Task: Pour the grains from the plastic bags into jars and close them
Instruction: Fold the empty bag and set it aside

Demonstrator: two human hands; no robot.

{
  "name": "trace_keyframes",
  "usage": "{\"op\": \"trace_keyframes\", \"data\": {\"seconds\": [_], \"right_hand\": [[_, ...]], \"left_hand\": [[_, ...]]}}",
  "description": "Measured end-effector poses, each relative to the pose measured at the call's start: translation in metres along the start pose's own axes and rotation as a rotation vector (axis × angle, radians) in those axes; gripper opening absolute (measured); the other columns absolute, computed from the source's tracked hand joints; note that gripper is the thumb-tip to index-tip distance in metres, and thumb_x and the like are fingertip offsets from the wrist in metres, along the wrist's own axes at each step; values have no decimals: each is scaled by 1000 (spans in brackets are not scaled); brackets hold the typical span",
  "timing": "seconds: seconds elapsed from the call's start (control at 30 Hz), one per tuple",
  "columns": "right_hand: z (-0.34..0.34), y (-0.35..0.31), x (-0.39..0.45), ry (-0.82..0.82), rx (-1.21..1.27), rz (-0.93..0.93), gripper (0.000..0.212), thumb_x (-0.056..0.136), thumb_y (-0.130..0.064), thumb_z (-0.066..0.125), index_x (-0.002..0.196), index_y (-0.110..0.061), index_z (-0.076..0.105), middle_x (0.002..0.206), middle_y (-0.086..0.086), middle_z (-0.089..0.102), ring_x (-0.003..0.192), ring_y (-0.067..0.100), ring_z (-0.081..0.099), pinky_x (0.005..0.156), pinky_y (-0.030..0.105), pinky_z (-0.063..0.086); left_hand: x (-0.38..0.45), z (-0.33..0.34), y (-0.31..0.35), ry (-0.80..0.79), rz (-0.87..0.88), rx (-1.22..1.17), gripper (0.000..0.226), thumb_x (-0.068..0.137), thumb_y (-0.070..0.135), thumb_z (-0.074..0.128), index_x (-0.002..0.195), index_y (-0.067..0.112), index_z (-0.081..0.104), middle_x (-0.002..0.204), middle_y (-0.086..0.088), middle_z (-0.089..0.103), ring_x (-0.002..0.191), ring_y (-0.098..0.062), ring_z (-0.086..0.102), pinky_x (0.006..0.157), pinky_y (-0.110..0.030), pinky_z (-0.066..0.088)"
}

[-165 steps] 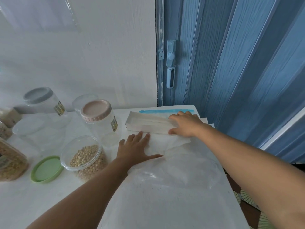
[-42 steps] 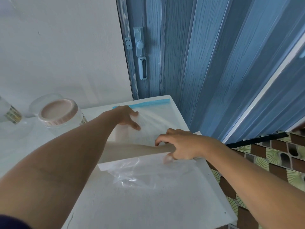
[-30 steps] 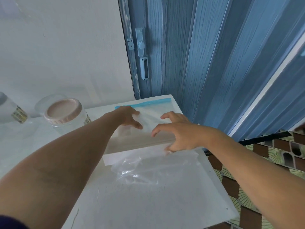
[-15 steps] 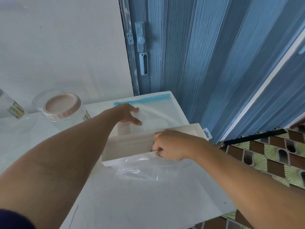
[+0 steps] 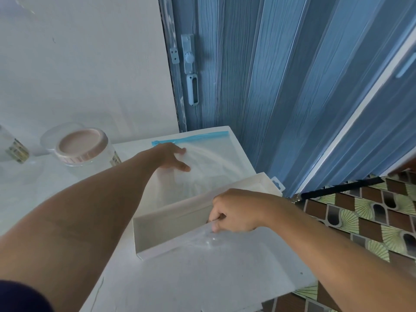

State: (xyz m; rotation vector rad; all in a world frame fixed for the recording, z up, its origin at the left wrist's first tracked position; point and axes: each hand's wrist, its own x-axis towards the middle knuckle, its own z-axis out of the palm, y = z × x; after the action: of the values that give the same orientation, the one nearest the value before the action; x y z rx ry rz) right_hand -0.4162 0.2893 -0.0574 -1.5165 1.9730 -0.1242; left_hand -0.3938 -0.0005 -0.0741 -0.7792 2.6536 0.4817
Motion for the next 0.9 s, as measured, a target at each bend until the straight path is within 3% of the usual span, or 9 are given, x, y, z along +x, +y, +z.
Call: {"op": "trace_keyframes", "data": {"seconds": [0.1,0.17,0.3,0.47,0.53,0.6,0.73,0.8,0.9], "right_hand": [[-11,-2,-5,56,21,-10,20,95,-44,64,95,-29,77,102,-3,62,93,15,58,79,36,50],[-11,0,-3,71,-4,-11,26,97,-42,62,87,-22,74,97,4,62,86,19,56,75,39,48],[3,3,-1,51,30,29,47,96,-38,60,60,-21,36,77,7,42,68,20,38,64,36,31],[10,-2,-8,-5,27,55,35,96,-38,64,79,-8,59,91,21,60,69,18,42,63,35,35],[6,-5,-12,3,32,46,30,96,-39,65,90,-10,69,80,11,54,67,17,43,62,33,37],[-3,-9,-19,72,6,24,27,96,-48,66,97,-24,77,95,-8,53,88,15,50,78,33,45],[-19,-11,-24,198,-78,-15,32,91,-63,66,114,-43,76,159,-13,18,147,15,8,118,29,11],[-21,-9,-15,117,-62,-24,33,91,-62,67,118,-46,74,171,-13,-1,155,7,-14,124,35,-12],[-21,-9,-3,51,-46,4,33,87,-64,68,116,-49,74,170,-7,14,156,5,-3,125,42,-15]], "left_hand": [[-1,0,0,6,1,-6,92,81,66,76,160,37,37,168,-2,30,155,-28,26,127,-47,18],[-2,0,0,7,5,-12,91,82,65,75,160,36,37,168,-2,30,155,-27,25,126,-47,17],[-3,1,0,1,15,-8,90,84,65,73,161,36,35,170,-3,28,156,-27,23,127,-47,15],[-7,0,3,-8,20,3,89,86,65,71,162,36,33,170,-3,26,157,-27,21,128,-48,14],[-9,-1,4,0,23,-3,89,86,64,71,162,35,34,170,-3,26,157,-27,22,128,-47,15],[-11,-1,5,8,26,-7,89,86,63,72,161,35,34,170,-3,27,157,-27,23,127,-46,15],[-9,1,3,11,23,-30,88,86,64,73,161,35,36,169,-2,29,155,-26,25,127,-46,18],[-7,3,1,13,20,-37,89,85,66,73,160,37,36,169,-1,29,156,-26,24,127,-46,18],[-6,3,-1,14,17,-52,91,83,68,73,160,38,35,169,0,29,156,-26,24,127,-46,18]]}}
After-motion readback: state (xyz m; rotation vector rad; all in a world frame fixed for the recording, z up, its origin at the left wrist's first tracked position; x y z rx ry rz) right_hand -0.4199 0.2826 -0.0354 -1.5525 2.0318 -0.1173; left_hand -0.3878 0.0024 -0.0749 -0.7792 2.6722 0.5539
